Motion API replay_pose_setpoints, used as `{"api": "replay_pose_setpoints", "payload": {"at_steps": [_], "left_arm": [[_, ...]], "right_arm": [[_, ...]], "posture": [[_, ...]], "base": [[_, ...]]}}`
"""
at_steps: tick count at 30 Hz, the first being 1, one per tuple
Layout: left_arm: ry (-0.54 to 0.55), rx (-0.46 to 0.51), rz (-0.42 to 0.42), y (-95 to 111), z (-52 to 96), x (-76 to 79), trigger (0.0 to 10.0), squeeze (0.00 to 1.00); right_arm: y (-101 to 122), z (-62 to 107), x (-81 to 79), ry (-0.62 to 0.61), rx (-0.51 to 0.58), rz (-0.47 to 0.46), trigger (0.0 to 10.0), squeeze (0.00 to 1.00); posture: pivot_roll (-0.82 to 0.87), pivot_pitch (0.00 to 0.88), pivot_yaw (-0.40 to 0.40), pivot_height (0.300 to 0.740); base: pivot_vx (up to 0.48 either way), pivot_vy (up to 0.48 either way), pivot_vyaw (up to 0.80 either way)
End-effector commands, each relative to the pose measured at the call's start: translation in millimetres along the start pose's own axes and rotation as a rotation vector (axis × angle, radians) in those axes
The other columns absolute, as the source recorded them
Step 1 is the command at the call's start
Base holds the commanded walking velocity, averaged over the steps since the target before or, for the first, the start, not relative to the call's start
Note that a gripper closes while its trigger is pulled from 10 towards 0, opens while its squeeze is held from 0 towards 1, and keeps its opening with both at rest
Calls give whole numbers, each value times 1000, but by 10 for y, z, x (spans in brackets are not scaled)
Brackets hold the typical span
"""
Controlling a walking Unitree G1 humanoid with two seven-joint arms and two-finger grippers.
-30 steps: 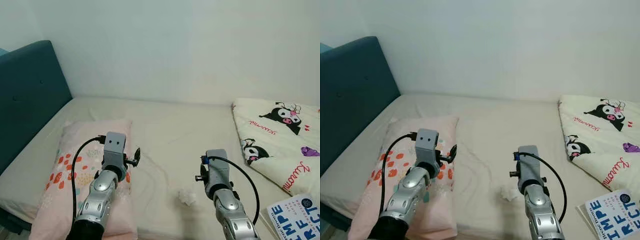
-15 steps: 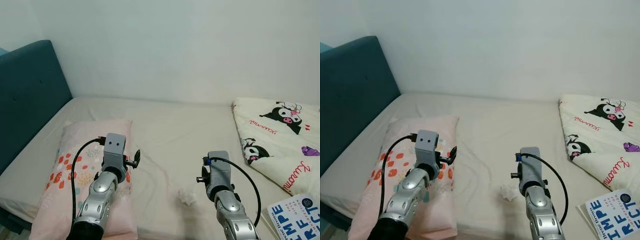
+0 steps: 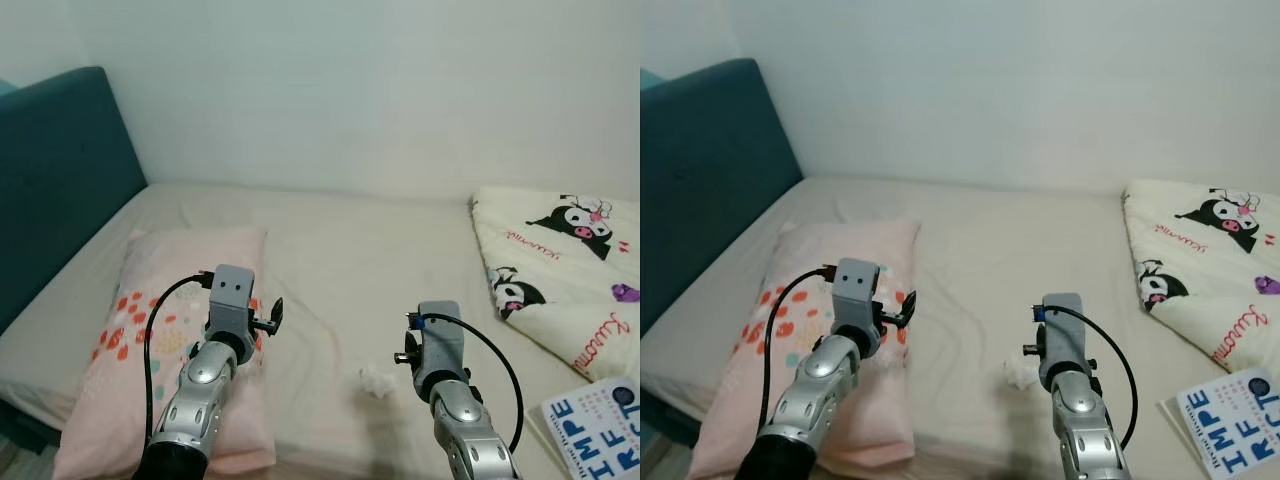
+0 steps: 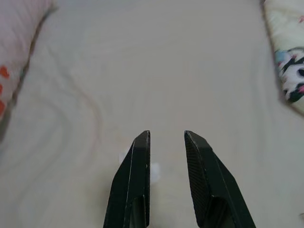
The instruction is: Clean up the room
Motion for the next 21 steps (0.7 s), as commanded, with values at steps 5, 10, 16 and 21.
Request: {"api": "replay_pose_setpoints", "payload": {"at_steps": [5,10,16,21], "left_arm": [[3,-30,-14,-61,36,-63,10000,0],[-4,-31,-15,-59,35,-51,10000,0],[-12,-32,-15,-54,33,-37,10000,0],[-18,-34,-14,-56,33,-29,10000,0]], "right_arm": [[-30,17,-65,20,-16,-15,10000,0],[-27,19,-81,28,-13,-22,10000,0],[-14,29,-86,35,-12,-42,10000,0],[-8,32,-74,32,-7,-54,10000,0]], "posture": [[-32,18,24,619],[-31,20,24,619],[-30,21,26,619],[-30,22,26,619]], "base": [[0,0,0],[0,0,0],[0,0,0],[0,0,0]]}}
Point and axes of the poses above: a point about 5 cm out from each wrist's last joint towards the gripper, its own z axis pointing back from the gripper into the wrist, its own y axis along the axis of the wrist's last joint, x = y × z, the point moved 4 cm from there along -z, pointing out of the wrist towards the gripper, and after that the axes turned 3 degrees about z, right-handed, at the moved point
